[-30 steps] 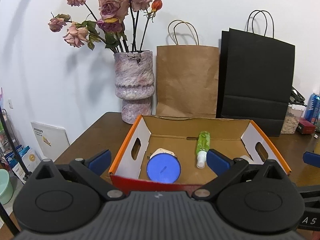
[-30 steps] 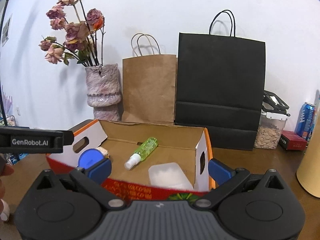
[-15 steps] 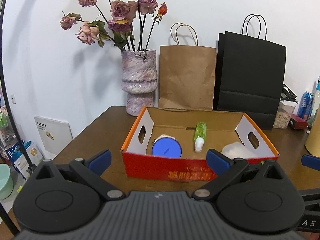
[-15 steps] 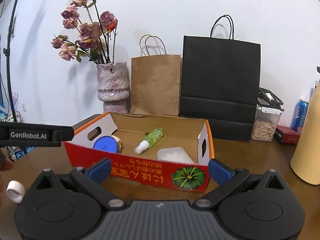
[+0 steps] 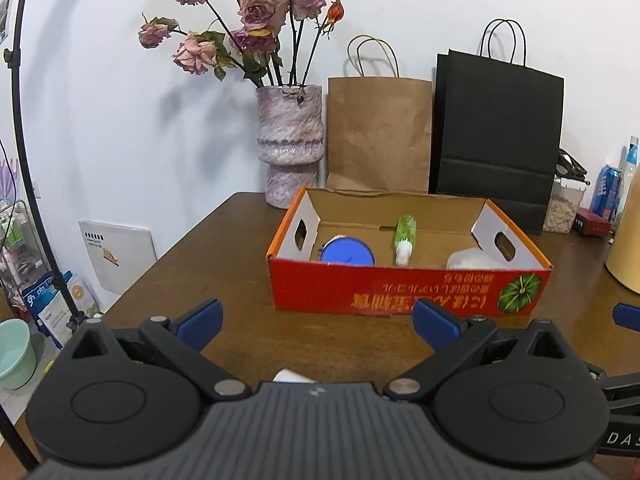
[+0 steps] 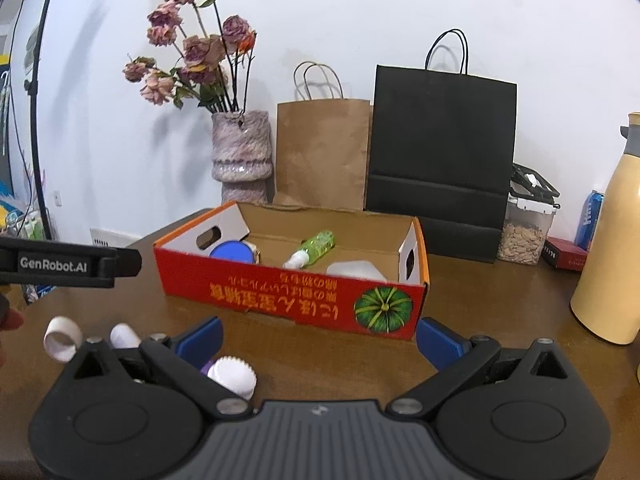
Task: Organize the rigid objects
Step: 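Withdraw both grippers from the red box back toward the remaining objects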
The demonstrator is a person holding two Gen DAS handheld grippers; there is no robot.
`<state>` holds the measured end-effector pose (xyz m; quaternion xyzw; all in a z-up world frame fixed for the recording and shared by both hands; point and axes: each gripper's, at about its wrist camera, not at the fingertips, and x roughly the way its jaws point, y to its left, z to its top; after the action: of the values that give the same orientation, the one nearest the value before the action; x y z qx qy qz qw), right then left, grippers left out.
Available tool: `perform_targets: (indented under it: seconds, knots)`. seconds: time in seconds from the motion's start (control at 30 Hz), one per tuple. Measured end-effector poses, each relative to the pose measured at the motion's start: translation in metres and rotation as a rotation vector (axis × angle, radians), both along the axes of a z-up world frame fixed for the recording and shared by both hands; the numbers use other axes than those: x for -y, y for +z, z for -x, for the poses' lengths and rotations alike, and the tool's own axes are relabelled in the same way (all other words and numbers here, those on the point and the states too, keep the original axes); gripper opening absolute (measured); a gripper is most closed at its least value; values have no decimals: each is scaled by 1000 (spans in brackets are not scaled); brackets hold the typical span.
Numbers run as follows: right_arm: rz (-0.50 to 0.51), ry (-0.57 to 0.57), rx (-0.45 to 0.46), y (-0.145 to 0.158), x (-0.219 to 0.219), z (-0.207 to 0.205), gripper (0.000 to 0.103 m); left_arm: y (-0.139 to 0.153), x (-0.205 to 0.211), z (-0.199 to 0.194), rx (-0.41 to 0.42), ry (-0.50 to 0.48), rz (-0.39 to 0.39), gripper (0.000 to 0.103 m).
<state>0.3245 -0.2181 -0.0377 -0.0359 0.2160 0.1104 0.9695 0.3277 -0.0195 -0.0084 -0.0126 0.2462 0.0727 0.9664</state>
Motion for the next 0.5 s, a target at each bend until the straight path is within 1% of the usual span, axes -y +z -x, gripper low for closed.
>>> perform_targets:
  seconds: [0.23, 0.5]
  knots:
    - [31, 20, -41, -14, -5, 16, 103, -12, -7, 17, -25, 4, -13, 103]
    - [65, 54, -75, -27, -21, 27, 103, -24, -18, 32, -51, 22, -18, 103]
